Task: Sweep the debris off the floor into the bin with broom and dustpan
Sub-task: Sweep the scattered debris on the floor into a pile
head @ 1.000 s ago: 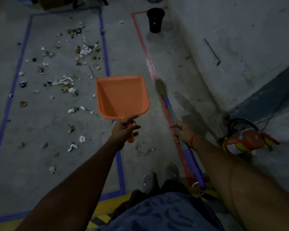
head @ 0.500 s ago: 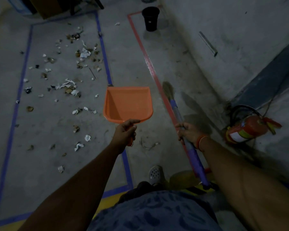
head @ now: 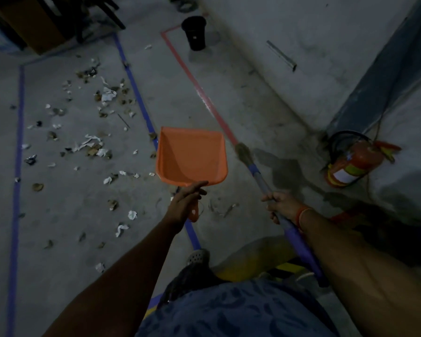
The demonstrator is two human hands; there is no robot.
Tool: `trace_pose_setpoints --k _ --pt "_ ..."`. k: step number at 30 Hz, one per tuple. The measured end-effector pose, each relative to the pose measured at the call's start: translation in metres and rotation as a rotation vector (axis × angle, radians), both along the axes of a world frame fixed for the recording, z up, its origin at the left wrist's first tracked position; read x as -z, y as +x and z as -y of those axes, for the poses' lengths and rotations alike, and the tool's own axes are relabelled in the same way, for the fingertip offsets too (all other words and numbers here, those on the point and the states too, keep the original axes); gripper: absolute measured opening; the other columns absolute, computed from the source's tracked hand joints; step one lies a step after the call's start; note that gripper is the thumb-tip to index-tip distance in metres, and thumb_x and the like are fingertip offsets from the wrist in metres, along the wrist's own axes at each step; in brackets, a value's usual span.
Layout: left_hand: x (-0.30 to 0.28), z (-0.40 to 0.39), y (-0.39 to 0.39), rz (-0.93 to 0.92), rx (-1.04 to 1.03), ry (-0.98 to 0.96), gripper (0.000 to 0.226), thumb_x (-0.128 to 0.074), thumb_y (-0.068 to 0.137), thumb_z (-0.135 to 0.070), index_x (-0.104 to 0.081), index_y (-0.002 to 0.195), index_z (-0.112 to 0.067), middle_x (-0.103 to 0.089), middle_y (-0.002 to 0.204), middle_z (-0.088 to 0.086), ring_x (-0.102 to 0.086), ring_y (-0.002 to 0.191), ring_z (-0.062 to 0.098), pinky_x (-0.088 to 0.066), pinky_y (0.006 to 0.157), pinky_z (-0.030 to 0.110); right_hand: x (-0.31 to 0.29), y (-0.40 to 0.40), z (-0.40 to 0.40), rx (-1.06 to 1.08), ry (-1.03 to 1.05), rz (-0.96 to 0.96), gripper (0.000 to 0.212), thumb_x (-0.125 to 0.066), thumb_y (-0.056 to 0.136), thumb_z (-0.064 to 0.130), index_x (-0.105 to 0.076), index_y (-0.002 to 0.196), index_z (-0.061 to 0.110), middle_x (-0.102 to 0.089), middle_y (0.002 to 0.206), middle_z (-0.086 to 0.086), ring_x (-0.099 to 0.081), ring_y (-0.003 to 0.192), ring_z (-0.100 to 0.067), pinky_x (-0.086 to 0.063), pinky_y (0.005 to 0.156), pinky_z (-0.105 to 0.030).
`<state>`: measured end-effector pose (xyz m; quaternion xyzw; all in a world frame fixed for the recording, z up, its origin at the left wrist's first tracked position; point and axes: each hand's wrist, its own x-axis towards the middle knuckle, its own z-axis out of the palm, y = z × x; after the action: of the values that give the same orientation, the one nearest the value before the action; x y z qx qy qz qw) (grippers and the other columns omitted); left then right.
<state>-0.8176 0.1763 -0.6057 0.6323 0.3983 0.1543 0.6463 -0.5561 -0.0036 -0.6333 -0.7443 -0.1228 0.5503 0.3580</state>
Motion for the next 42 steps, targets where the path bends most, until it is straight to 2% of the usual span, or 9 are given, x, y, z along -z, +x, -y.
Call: trace_pose_setpoints --k 5,10,14,19,21,23,26,33,42 --pt "0.008 -0.043 -0.027 0.128 0.073 -0.157 0.044 -0.057 0.095 0.005 -0.058 0.135 -0.013 -0.064 0.125 0.009 -0.067 0.108 0.020 -0.053 0.079 0.026 -0.002 -0.047 -0.015 0.061 -0.001 0.049 0.028 -0.047 0.092 -0.009 -0.061 0.095 0.014 -0.049 0.070 -0.013 -0.048 0.051 -0.019 -0.043 0.046 -0.026" --pt "0.007 -0.090 -0.068 0.150 0.119 -0.215 0.050 -0.064 0.089 0.008 -0.060 0.131 -0.019 -0.067 0.115 0.006 -0.071 0.106 0.024 -0.057 0.076 0.028 -0.010 -0.105 -0.033 0.122 0.009 0.115 0.025 -0.050 0.092 -0.005 -0.063 0.096 0.015 -0.053 0.069 -0.012 -0.053 0.049 -0.016 -0.047 0.048 -0.027" --pt "0.014 -0.108 -0.099 0.147 0.101 -0.152 0.039 -0.065 0.092 -0.002 -0.066 0.125 -0.023 -0.058 0.090 0.009 -0.065 0.078 0.024 -0.054 0.064 0.029 -0.015 -0.146 -0.030 0.157 -0.035 0.153 0.023 -0.051 0.090 -0.004 -0.065 0.100 0.011 -0.056 0.070 -0.014 -0.056 0.048 -0.016 -0.048 0.048 -0.028" --pt "0.023 -0.106 -0.139 0.128 -0.035 -0.221 0.022 -0.058 0.098 -0.008 -0.073 0.112 -0.019 -0.054 0.091 0.018 -0.057 0.078 0.027 -0.057 0.070 0.030 -0.015 -0.197 -0.020 0.163 -0.089 0.153 0.023 -0.047 0.091 -0.009 -0.062 0.101 0.004 -0.052 0.068 -0.012 -0.053 0.045 -0.017 -0.044 0.041 -0.024" --pt "0.021 -0.101 -0.157 0.127 -0.045 -0.181 0.021 -0.059 0.099 -0.010 -0.072 0.114 -0.015 -0.053 0.082 0.018 -0.055 0.066 0.022 -0.053 0.057 0.028 -0.014 -0.213 -0.019 0.172 -0.115 0.145 0.022 -0.046 0.092 -0.008 -0.062 0.104 0.002 -0.054 0.069 -0.012 -0.053 0.047 -0.018 -0.044 0.042 -0.025" --pt "0.019 -0.094 -0.176 0.127 -0.060 -0.141 0.021 -0.059 0.099 -0.011 -0.071 0.116 -0.011 -0.047 0.066 0.013 -0.047 0.049 0.017 -0.039 0.042 0.023 -0.011 -0.230 -0.017 0.197 -0.129 0.136 0.020 -0.047 0.093 -0.006 -0.062 0.104 0.001 -0.055 0.070 -0.012 -0.053 0.045 -0.017 -0.045 0.042 -0.025" --pt "0.014 -0.083 -0.206 0.108 -0.090 -0.143 0.020 -0.058 0.099 -0.011 -0.071 0.114 -0.010 -0.041 0.057 0.005 -0.037 0.042 0.013 -0.028 0.043 0.019 0.000 -0.256 -0.007 0.225 -0.131 0.108 0.018 -0.048 0.094 -0.004 -0.062 0.104 0.000 -0.055 0.070 -0.012 -0.053 0.038 -0.014 -0.045 0.041 -0.023" --pt "0.008 -0.060 -0.277 0.040 -0.073 -0.136 0.021 -0.059 0.099 -0.009 -0.070 0.116 -0.004 -0.037 0.061 0.005 -0.031 0.044 0.011 -0.024 0.043 0.018 0.039 -0.334 0.027 0.313 -0.135 0.069 0.013 -0.053 0.094 -0.001 -0.064 0.099 0.002 -0.057 0.071 -0.015 -0.053 0.049 -0.024 -0.046 0.050 -0.031" --pt "0.013 -0.065 -0.336 0.051 -0.074 -0.140 0.021 -0.061 0.097 -0.007 -0.071 0.114 0.000 -0.049 0.058 0.005 -0.044 0.048 0.014 -0.034 0.046 0.024 0.053 -0.391 0.027 0.358 -0.137 0.065 0.014 -0.055 0.093 0.002 -0.064 0.103 0.005 -0.058 0.074 -0.014 -0.055 0.051 -0.024 -0.047 0.046 -0.027"
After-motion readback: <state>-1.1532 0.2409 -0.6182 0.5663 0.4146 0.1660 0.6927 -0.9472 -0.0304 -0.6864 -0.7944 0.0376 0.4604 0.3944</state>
